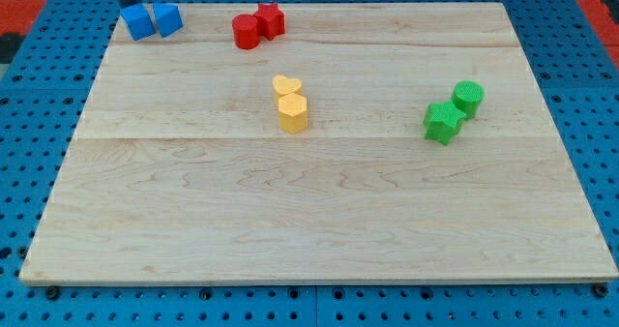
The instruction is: Slide the blue cube closer to the yellow heart and yellow hexagon
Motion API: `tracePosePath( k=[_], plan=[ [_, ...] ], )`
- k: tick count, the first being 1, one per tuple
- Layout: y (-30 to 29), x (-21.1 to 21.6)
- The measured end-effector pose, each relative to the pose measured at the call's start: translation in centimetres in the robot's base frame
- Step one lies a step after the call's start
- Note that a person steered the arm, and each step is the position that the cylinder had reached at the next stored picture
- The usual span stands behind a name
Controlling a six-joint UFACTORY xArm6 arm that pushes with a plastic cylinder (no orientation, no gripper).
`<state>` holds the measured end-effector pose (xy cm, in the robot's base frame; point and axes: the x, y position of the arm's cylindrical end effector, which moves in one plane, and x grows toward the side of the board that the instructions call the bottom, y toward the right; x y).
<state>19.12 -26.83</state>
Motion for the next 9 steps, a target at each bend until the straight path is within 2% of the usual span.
tracePosePath(
  k=[1,3,4,5,6,7,8,9],
  plan=[
    [0.1,2.5],
    [6.8,11.2],
    [4.5,13.9],
    [5.6,15.7],
    [3.1,18.0],
    [2.1,18.0],
    [-1.3,14.9],
    [3.3,12.7]
  ],
)
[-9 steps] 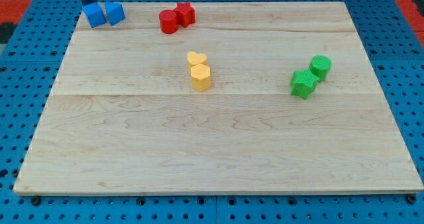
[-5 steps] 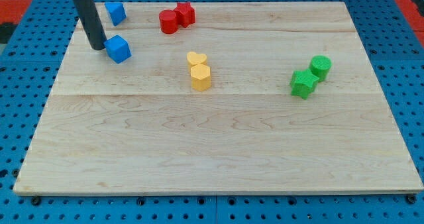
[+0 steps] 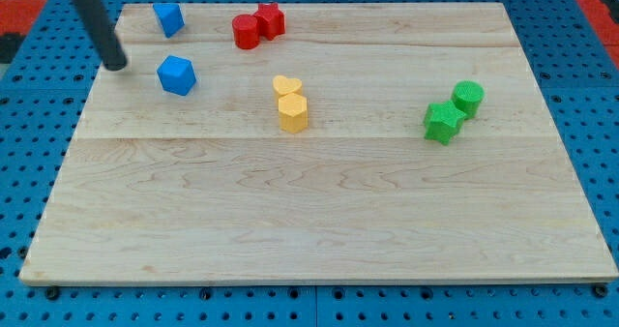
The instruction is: Slide the blue cube closer to the yellow heart and yellow hexagon
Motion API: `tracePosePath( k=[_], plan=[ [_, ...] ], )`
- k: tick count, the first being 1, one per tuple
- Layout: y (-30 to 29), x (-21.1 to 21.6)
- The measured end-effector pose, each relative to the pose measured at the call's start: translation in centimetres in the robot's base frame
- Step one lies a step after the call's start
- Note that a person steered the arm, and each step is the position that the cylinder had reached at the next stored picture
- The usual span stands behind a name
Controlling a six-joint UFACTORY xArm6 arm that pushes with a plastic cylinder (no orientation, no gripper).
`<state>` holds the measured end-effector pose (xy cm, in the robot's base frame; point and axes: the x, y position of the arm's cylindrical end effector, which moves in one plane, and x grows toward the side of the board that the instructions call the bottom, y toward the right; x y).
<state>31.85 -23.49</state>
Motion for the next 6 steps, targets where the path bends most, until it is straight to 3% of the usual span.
tracePosePath(
  k=[2,3,4,6],
  plan=[
    [6.8,3.3],
    [2.5,1.6],
    [4.3,0.5],
    [8.5,4.0]
  ],
)
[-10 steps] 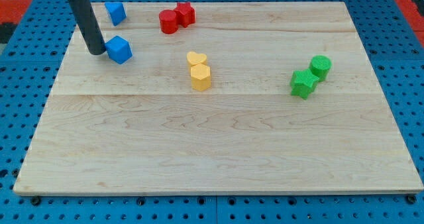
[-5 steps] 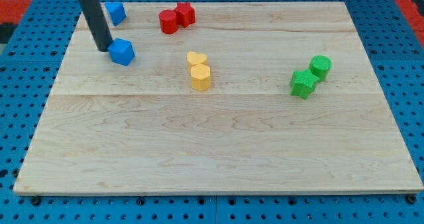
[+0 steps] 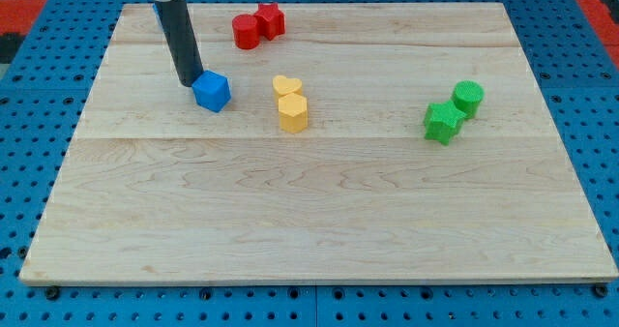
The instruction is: Slide the blue cube closer to the yellow heart and yellow hexagon
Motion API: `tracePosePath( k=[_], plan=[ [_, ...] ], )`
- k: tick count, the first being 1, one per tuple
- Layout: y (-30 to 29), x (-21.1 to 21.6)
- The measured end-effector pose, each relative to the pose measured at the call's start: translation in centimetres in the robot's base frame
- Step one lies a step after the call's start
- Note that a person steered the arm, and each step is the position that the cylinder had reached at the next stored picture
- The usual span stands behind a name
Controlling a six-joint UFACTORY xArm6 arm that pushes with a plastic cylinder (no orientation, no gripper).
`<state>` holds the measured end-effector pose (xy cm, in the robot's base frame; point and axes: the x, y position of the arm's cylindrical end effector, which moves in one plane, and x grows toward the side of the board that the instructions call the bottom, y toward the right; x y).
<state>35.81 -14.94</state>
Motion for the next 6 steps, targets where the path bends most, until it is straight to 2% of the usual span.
tracePosePath(
  k=[2,3,4,5,6],
  plan=[
    [4.3,1.2],
    [-1.4,1.3],
    [-2.5,3.1],
    [2.1,3.1],
    [2.7,2.4]
  ],
)
